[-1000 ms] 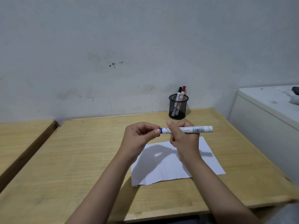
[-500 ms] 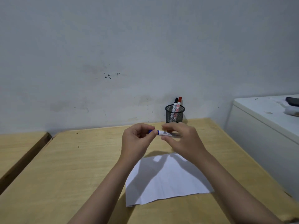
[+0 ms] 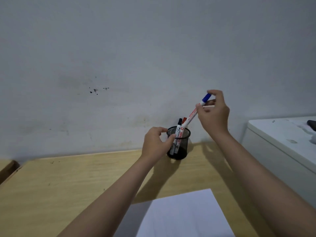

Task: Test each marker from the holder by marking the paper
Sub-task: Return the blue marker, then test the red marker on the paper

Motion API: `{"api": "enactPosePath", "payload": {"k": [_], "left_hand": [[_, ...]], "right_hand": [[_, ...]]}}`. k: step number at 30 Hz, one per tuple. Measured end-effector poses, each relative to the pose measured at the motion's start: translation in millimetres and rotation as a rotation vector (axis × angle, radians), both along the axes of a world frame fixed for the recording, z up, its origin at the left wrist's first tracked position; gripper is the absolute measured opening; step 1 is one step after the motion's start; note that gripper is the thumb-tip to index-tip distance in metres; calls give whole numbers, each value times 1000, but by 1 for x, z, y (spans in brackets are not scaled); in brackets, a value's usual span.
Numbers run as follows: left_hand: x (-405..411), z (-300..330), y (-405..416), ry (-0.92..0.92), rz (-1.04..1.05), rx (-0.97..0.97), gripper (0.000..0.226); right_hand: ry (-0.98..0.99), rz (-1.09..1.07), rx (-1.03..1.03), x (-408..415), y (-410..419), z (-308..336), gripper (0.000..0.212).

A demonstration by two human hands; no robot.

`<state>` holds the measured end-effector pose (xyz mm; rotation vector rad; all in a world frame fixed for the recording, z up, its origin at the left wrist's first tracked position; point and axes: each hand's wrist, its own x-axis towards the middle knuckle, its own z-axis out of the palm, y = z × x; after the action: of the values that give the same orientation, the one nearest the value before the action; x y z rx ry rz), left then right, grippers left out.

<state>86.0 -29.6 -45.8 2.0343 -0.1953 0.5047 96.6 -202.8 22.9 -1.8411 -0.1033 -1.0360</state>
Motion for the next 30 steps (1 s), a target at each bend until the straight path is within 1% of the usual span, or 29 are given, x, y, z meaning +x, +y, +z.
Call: {"api": "enactPosePath", "payload": {"k": [3,5,9,11,13,16,19,21,23,25,28,30], "left_hand": [[22,-10,-12,-28,-8,124,41],[33,-16,-15,-39,-6,147,41],[41,-24,-17,-25,6,64,40],[41,-26,-18,-19,-4,22,38],[41,-27,-18,-24,-8,4,37],[41,-28,-17,-40,-10,-8,35],[41,-28,-17,-47,-6,-6,35],[41,-28,-18,-42,0,-7,36],[40,-28,-18,-38,10,20,41],[37,-29,-19,-9,28,59,43],[22,-25,-16,12,48,24,38],[4,-15,-13,14,28,-73,29]], "right_hand": [[224,11,-155,25,3,-21,38],[347,15,-247,36,4,-37,40],[493,-47,-366,52,4,-56,36],[507,-87,-432,57,4,-59,44],[472,-109,-490,62,5,-59,50],[462,-176,-580,68,7,-55,40],[426,-197,-588,68,10,-53,29],[344,-128,-544,66,12,-53,21],[239,19,-490,59,14,-51,13],[121,129,-424,47,18,-46,11],[-48,100,-439,24,19,-32,11],[-118,105,-450,5,17,-21,11]]}}
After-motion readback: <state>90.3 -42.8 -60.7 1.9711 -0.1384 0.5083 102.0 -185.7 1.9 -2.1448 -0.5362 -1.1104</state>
